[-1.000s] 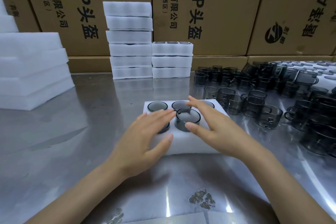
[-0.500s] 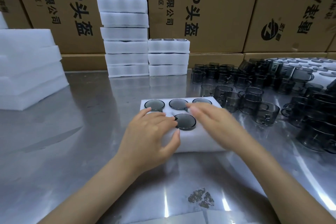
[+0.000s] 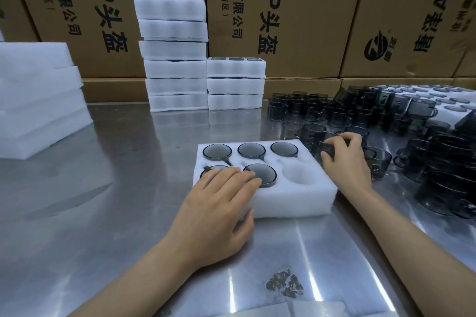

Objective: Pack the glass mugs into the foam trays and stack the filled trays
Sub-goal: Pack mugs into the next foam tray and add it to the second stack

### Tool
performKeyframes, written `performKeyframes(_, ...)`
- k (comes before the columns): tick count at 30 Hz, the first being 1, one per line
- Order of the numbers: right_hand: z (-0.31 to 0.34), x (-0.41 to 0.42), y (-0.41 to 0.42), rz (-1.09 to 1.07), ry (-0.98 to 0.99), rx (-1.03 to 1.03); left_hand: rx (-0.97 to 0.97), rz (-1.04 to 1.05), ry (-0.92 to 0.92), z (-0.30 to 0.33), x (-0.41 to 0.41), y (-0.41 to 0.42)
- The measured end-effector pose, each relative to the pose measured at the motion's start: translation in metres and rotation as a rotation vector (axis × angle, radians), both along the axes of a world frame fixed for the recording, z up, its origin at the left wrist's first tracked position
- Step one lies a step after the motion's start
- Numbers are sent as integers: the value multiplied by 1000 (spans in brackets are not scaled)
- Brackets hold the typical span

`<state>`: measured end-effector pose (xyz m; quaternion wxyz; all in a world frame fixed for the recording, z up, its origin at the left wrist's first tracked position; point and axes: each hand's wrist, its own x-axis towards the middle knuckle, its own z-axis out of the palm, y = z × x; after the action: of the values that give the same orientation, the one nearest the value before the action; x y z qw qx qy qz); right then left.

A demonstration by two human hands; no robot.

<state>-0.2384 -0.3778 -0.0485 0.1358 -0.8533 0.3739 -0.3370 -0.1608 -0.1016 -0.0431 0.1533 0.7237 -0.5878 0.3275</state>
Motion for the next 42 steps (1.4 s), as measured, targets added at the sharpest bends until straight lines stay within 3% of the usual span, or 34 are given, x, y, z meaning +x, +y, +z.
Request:
performKeyframes(5,2,-4,1,31,-22,-23,-34,21,-8,0,0,0)
performKeyframes(10,6,-5,6,108,-15,131,-30,26,13,2,0,1)
performKeyframes(14,16,-9,16,77,-376,174,-33,23,43,1,0,1)
performKeyframes(17,29,-16,32,190,-621,103,-28,21,55,1,0,1)
performKeyframes(22,32,-18,69,526,-463,-86,-24,16,71,1,0,1)
performKeyframes(28,34,-22,70,594,-286,-14,-18,19,79,1,0,1)
performKeyframes(37,30,-17,83,311,-121,-132,-26,23,85,1,-1,-1)
performKeyframes(42,29,-16,85,268,-86,-178,-22,20,85,1,-1,-2)
